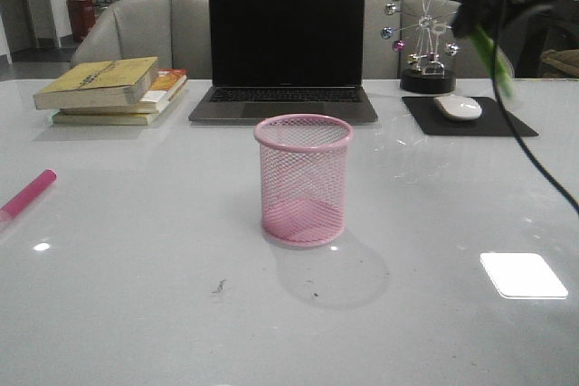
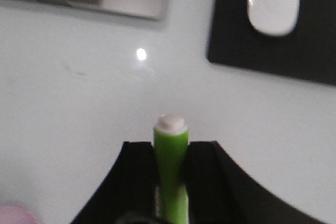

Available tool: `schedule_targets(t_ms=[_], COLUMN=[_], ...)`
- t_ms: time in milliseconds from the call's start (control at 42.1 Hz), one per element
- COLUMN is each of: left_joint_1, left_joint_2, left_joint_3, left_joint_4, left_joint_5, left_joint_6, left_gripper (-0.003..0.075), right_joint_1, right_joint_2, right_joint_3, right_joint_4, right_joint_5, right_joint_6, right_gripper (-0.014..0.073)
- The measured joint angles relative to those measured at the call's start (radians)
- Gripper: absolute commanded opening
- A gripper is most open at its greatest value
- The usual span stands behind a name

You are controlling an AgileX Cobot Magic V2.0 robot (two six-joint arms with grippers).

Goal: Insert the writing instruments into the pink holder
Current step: 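Carry the green marker over the pink holder and drop it in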

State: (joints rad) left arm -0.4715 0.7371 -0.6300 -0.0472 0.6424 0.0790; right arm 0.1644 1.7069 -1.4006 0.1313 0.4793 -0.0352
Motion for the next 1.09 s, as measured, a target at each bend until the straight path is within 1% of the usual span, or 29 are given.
schedule_targets(t_ms=[24,48,71,119,143,214,238,261,309,333,428,499,594,689,784,855,1021,1045,1093], left_joint_1=[0.000,0.000,0.000,0.000,0.000,0.000,0.000,0.000,0.000,0.000,0.000,0.000,0.000,0.000,0.000,0.000,0.000,0.000,0.000], left_joint_2=[0.000,0.000,0.000,0.000,0.000,0.000,0.000,0.000,0.000,0.000,0.000,0.000,0.000,0.000,0.000,0.000,0.000,0.000,0.000], left_joint_3=[0.000,0.000,0.000,0.000,0.000,0.000,0.000,0.000,0.000,0.000,0.000,0.000,0.000,0.000,0.000,0.000,0.000,0.000,0.000], left_joint_4=[0.000,0.000,0.000,0.000,0.000,0.000,0.000,0.000,0.000,0.000,0.000,0.000,0.000,0.000,0.000,0.000,0.000,0.000,0.000], left_joint_5=[0.000,0.000,0.000,0.000,0.000,0.000,0.000,0.000,0.000,0.000,0.000,0.000,0.000,0.000,0.000,0.000,0.000,0.000,0.000], left_joint_6=[0.000,0.000,0.000,0.000,0.000,0.000,0.000,0.000,0.000,0.000,0.000,0.000,0.000,0.000,0.000,0.000,0.000,0.000,0.000], left_gripper=[0.0328,0.0328,0.0328,0.0328,0.0328,0.0328,0.0328,0.0328,0.0328,0.0328,0.0328,0.0328,0.0328,0.0328,0.0328,0.0328,0.0328,0.0328,0.0328], right_joint_1=[0.022,0.044,0.073,0.115,0.141,0.208,0.219,0.241,0.277,0.292,0.354,0.381,0.392,0.392,0.392,0.392,0.392,0.392,0.392], right_joint_2=[-0.036,-0.061,-0.084,-0.132,-0.150,-0.196,-0.204,-0.209,-0.214,-0.214,-0.197,-0.169,-0.119,-0.068,-0.023,0.009,0.048,0.051,0.053], right_joint_3=[0.031,0.063,0.106,0.171,0.214,0.317,0.346,0.383,0.441,0.463,0.543,0.567,0.575,0.575,0.575,0.577,0.577,0.577,0.577], right_joint_4=[0.001,0.004,0.006,0.005,0.005,0.005,0.005,0.005,0.005,0.005,0.000,-0.024,-0.058,-0.073,-0.077,-0.085,-0.092,-0.092,-0.092], right_joint_5=[-0.062,-0.093,-0.172,-0.252,-0.334,-0.501,-0.534,-0.615,-0.727,-0.758,-0.960,-1.054,-1.121,-1.139,-1.148,-1.148,-1.148,-1.151,-1.150], right_joint_6=[0.000,0.000,0.000,0.000,0.000,0.000,0.000,0.000,0.000,0.000,0.000,0.000,0.007,0.014,0.027,0.047,0.057,0.057,0.057], right_gripper=[0.0159,0.0159,0.0159,0.0159,0.0159,0.0159,0.0159,0.0159,0.0159,0.0159,0.0159,0.0159,0.0159,0.0170,0.0202,0.0248,0.0421,0.0439,0.0440])
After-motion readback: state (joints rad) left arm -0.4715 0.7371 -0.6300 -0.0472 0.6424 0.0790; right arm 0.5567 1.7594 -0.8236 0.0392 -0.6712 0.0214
